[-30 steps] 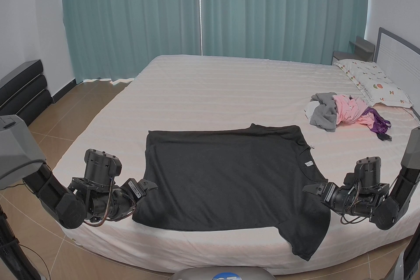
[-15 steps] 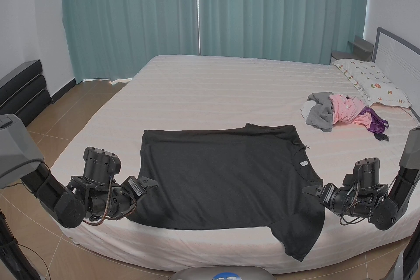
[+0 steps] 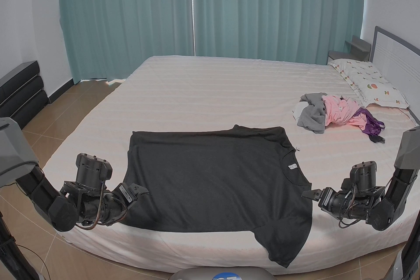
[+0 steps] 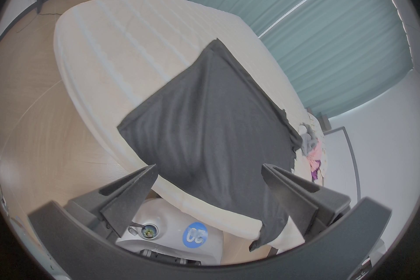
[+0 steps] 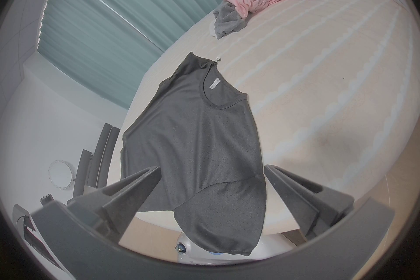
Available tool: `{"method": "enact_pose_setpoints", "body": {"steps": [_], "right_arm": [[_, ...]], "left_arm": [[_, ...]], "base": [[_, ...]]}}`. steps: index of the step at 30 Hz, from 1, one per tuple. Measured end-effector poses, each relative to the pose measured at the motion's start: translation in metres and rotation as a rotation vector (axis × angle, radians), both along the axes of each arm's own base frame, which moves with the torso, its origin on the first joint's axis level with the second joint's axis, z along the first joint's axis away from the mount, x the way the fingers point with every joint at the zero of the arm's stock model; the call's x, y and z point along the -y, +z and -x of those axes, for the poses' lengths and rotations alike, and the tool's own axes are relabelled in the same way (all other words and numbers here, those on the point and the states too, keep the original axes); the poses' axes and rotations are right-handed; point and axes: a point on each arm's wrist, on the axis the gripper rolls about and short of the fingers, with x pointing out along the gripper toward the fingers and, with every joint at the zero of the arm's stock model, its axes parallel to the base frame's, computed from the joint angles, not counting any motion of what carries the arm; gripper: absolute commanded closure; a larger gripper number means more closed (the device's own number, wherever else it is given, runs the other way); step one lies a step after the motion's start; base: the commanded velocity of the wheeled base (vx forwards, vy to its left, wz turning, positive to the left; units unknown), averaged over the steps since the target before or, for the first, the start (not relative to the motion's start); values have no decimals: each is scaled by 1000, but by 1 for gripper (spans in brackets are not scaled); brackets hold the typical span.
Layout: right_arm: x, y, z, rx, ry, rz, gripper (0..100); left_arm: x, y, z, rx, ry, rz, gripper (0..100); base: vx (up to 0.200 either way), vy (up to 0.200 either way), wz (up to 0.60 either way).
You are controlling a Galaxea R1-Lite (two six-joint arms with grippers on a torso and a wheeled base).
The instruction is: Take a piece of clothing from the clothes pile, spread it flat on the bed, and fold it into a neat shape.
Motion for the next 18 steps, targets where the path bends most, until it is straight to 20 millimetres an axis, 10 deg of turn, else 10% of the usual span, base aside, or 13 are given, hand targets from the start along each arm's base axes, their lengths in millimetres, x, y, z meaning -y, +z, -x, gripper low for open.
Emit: {"method": "enact_pose_setpoints", "body": {"steps": [18], "right_arm": [[-1,-4,3,-29,-4,-15,0]], "left_arm": [[-30,-10,-1,-50,6,16,0]], "base": [[0,0,0]]}}
